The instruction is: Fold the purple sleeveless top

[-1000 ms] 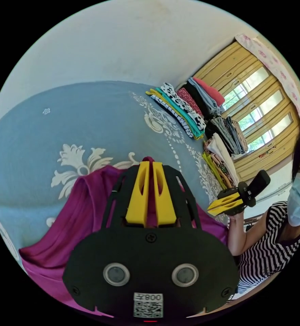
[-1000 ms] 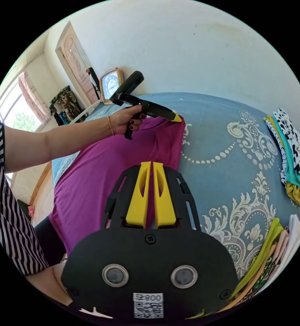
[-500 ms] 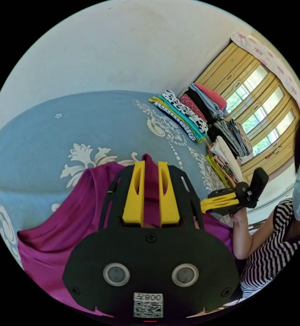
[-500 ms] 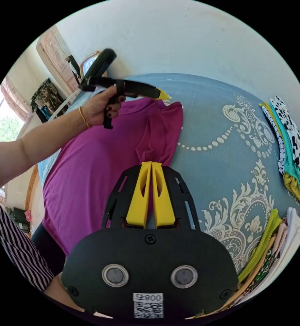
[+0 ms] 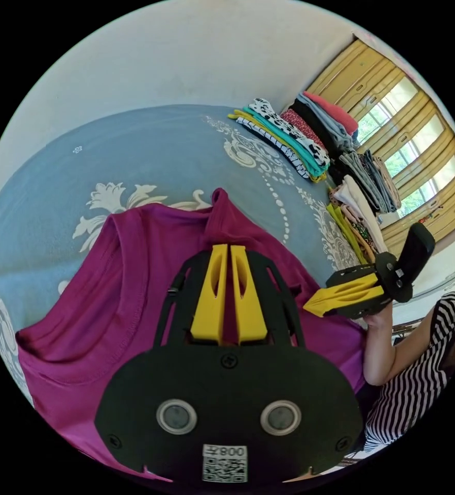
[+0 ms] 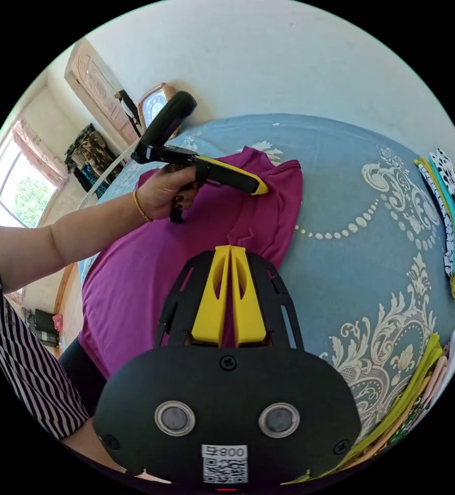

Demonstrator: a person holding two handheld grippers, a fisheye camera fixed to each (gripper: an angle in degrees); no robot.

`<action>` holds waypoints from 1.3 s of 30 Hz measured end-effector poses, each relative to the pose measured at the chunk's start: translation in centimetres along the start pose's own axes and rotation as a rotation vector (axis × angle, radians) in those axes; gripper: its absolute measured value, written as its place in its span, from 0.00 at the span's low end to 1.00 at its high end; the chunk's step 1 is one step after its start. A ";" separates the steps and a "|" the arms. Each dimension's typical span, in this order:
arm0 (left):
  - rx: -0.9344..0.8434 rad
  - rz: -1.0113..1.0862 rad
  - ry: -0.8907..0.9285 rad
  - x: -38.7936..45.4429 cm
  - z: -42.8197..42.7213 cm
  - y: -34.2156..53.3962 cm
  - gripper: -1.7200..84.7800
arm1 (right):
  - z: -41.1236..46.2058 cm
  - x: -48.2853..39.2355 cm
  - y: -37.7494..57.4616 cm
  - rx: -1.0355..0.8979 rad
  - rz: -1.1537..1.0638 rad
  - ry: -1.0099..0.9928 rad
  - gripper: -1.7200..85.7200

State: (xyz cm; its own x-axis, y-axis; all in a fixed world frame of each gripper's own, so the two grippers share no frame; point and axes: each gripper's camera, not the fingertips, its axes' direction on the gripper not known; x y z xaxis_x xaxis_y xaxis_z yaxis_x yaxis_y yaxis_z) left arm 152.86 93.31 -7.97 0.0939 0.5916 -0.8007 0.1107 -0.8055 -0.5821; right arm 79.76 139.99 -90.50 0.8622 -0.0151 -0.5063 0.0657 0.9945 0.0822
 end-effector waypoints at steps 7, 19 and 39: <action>0.066 -0.018 -0.027 1.8 -6.2 4.0 0.06 | 4.0 1.8 -0.5 0.001 0.034 0.021 0.02; 0.251 -0.620 -0.258 1.2 -25.6 30.8 0.11 | 11.4 -1.6 -4.1 0.034 -0.153 0.009 0.04; 0.437 -0.926 -0.209 0.7 -33.6 43.8 0.11 | 44.2 -18.4 -30.6 -0.294 -0.596 -0.040 0.11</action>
State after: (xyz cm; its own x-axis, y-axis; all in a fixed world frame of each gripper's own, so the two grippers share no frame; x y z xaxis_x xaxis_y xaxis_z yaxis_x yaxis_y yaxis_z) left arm 190.98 59.61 -29.27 -0.0222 0.9998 0.0009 -0.3196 -0.0062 -0.9475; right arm 84.10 105.22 -45.73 0.7391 -0.5695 -0.3597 0.4020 0.8015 -0.4428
